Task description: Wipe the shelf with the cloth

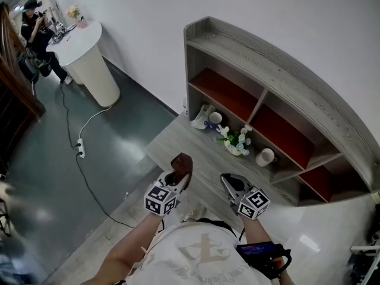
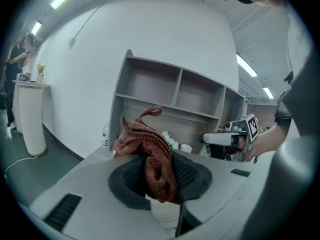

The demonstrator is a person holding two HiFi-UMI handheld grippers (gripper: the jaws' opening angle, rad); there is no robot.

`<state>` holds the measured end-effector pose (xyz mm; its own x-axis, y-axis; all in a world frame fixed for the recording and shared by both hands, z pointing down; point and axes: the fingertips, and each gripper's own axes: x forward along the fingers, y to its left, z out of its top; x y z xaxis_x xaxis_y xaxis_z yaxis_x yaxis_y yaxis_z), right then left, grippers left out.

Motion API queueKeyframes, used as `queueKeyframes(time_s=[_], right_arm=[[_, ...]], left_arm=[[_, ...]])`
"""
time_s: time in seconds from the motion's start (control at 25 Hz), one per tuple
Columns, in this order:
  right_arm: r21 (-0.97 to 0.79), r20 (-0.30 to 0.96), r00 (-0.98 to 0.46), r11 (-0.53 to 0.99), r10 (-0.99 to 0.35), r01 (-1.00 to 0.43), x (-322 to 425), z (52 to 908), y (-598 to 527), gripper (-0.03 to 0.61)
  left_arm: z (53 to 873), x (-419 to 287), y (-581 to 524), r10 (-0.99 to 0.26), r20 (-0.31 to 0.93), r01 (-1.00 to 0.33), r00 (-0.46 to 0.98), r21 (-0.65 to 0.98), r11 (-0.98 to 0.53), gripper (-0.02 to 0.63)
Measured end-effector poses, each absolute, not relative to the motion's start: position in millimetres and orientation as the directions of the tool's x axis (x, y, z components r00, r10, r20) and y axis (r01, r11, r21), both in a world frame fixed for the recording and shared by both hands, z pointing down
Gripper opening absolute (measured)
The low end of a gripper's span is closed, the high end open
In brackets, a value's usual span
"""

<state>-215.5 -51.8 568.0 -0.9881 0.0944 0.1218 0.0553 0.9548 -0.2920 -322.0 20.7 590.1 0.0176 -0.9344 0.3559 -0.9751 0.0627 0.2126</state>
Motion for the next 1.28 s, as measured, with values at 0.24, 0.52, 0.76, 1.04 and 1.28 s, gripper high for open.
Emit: queueKeyframes(time_s=[0.24,0.52,0.76,1.04,1.28], right_arm=[[-0.317,0.136,-0.990,0.949,0.045,-0.001,-230.0,576.7,-68.6,0.005],[-0.325,0.135,-0.991,0.944,-0.015,-0.059,-243.5,570.2,-90.7,0.005],[-0.324,0.125,-0.991,0.942,-0.050,-0.088,-251.5,566.4,-107.6,0.005],[-0.322,0.113,-0.991,0.941,-0.067,-0.100,-253.0,564.1,-118.8,0.005],[-0.315,0.112,-0.990,0.942,-0.084,-0.116,-248.8,560.0,-122.0,0.005]], left_arm=[[582.4,-336.8,-17.6,-0.931,0.355,-0.980,0.086,0.198,-0.015,0.100],[567.5,-360.0,-52.3,-0.928,0.352,-0.982,0.125,0.179,-0.064,0.100],[550.0,-383.2,-77.4,-0.932,0.343,-0.987,0.119,0.141,-0.074,0.100],[529.1,-406.8,-104.5,-0.941,0.326,-0.992,0.094,0.115,-0.060,0.100],[503.5,-418.3,-130.9,-0.950,0.298,-0.995,0.091,0.057,-0.077,0.100]])
